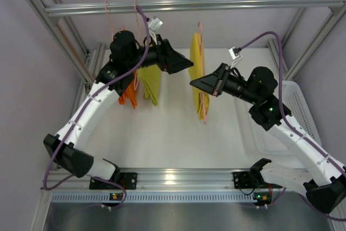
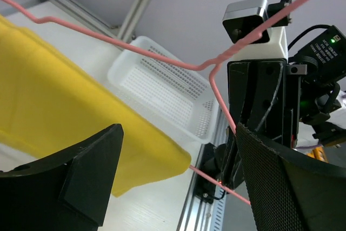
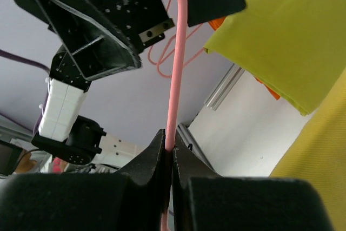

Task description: Remove the trousers from the hanger

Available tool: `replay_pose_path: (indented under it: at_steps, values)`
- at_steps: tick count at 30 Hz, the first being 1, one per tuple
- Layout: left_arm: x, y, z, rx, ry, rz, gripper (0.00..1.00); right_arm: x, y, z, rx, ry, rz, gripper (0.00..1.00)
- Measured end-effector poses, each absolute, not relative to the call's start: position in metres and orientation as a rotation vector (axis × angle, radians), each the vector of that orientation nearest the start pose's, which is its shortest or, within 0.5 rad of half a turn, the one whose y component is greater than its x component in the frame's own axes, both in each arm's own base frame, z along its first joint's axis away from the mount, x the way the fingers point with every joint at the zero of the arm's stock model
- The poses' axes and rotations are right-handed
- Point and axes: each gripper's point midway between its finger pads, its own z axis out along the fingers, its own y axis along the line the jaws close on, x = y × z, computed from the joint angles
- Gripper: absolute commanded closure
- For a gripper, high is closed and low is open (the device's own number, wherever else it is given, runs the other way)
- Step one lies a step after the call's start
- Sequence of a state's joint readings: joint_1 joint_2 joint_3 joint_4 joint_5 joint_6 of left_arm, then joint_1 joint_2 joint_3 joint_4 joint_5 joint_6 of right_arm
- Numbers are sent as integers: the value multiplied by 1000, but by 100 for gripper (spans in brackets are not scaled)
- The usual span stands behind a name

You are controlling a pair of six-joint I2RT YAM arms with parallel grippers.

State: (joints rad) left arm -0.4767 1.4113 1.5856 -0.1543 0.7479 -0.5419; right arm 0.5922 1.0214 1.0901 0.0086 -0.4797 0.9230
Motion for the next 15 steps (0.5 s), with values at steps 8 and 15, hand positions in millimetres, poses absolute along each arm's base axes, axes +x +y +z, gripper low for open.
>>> replay_pose_path:
  at_steps: [8,15]
  values:
    - [293,-336,451,567,1566,-1524,15,213,274,400,-197,1704,1489,100]
    - [262,-361,458,619,1500,-1669,18,213,275,399,-197,1706,1488,100]
